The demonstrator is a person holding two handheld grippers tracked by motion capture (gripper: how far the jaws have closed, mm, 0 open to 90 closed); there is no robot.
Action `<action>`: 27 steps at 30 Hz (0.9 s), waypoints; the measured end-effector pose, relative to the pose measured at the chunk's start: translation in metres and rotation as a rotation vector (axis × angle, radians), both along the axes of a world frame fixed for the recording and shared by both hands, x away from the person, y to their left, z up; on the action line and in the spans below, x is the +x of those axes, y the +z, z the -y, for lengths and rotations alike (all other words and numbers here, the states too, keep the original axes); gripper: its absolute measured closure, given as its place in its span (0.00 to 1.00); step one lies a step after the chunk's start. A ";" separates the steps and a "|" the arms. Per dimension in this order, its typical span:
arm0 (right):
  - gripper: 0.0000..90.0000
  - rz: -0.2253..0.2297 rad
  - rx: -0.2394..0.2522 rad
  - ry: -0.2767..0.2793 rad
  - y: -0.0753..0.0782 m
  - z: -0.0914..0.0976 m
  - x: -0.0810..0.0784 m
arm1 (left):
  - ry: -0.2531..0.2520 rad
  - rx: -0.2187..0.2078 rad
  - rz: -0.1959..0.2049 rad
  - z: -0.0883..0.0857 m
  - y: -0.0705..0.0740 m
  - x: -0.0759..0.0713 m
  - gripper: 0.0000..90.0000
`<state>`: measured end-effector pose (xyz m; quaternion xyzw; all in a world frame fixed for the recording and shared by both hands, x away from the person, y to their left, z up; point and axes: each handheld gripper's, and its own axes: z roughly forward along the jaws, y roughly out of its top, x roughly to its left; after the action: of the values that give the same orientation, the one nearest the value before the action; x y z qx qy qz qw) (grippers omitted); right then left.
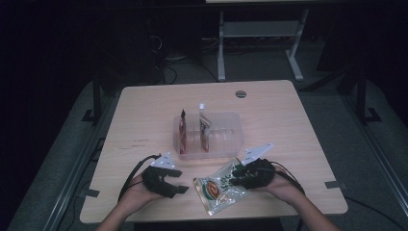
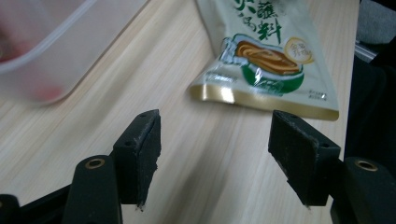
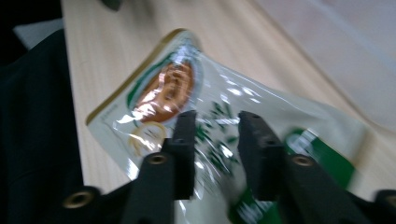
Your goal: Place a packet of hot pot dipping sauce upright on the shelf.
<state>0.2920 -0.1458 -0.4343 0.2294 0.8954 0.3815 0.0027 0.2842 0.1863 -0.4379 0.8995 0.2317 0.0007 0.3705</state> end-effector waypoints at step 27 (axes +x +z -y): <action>0.42 0.019 0.035 -0.191 0.001 0.066 -0.010 | -0.123 0.065 0.011 0.092 -0.022 0.018 0.37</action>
<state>0.2823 -0.2120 -0.4329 0.3101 0.8627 0.3971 0.0438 0.3022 0.0943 -0.4598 0.9236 0.1739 -0.0095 0.3416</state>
